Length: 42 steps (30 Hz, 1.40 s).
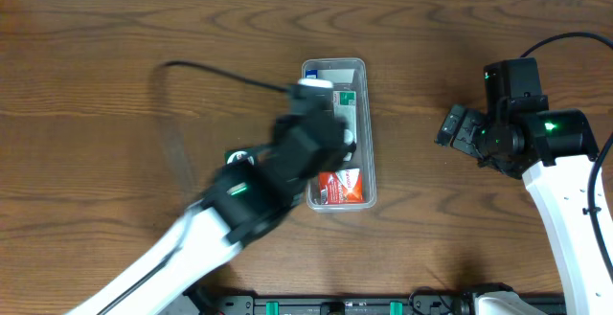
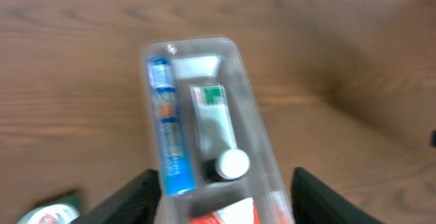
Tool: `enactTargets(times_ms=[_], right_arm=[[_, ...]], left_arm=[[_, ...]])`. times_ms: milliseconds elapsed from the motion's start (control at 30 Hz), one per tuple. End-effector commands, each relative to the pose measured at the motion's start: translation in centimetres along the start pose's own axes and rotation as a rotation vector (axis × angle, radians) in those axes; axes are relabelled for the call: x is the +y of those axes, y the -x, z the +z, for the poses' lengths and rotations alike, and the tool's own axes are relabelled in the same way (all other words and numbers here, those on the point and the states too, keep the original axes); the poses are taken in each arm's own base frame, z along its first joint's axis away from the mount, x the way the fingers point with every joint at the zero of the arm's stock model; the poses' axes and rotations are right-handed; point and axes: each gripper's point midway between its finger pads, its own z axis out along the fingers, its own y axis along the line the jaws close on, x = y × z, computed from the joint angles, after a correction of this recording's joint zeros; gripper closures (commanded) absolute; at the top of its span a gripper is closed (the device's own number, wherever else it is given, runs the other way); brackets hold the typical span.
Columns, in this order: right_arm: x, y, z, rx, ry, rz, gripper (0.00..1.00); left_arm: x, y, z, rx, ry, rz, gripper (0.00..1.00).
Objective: Pack container
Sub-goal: 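Open the left gripper and lift away from the bottle, then move the left gripper to the green round tin and grasp it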
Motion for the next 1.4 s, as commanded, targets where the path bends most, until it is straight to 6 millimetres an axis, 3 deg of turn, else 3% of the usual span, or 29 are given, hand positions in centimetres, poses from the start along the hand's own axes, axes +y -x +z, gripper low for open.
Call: enactTargets(times_ms=[0, 133, 233, 567, 833, 1000, 1367], right_arm=[[-0.4, 0.2, -0.2, -0.014, -0.011, 0.02, 0.01], [-0.4, 0.2, -0.2, -0.014, -0.011, 0.02, 0.01], [-0.4, 0.2, -0.2, -0.014, -0.011, 0.02, 0.01], [-0.4, 0.2, -0.2, -0.014, -0.011, 0.02, 0.01], [-0.4, 0.2, -0.2, -0.014, -0.011, 0.02, 0.01], [-0.4, 0.2, -0.2, -0.014, -0.011, 0.02, 0.01], [-0.4, 0.2, -0.2, -0.014, -0.011, 0.02, 0.01]], left_arm=[[6.3, 2.4, -4.0, -0.096, 0.187, -0.017, 0.32], [12.9, 0.4, -5.9, 0.005, 0.366, -0.067, 0.13], [15.2, -2.3, -5.4, 0.157, 0.389, -0.124, 0.01], [17.9, -7.7, 1.3, 0.522, 0.359, -0.219, 0.02], [18.7, -12.7, 7.3, 0.75, 0.366, -0.247, 0.02], [19.3, -15.2, 9.1, 0.836, 0.392, -0.246, 0.02], [21.3, -18.2, 11.7, 0.917, 0.423, -0.283, 0.02]])
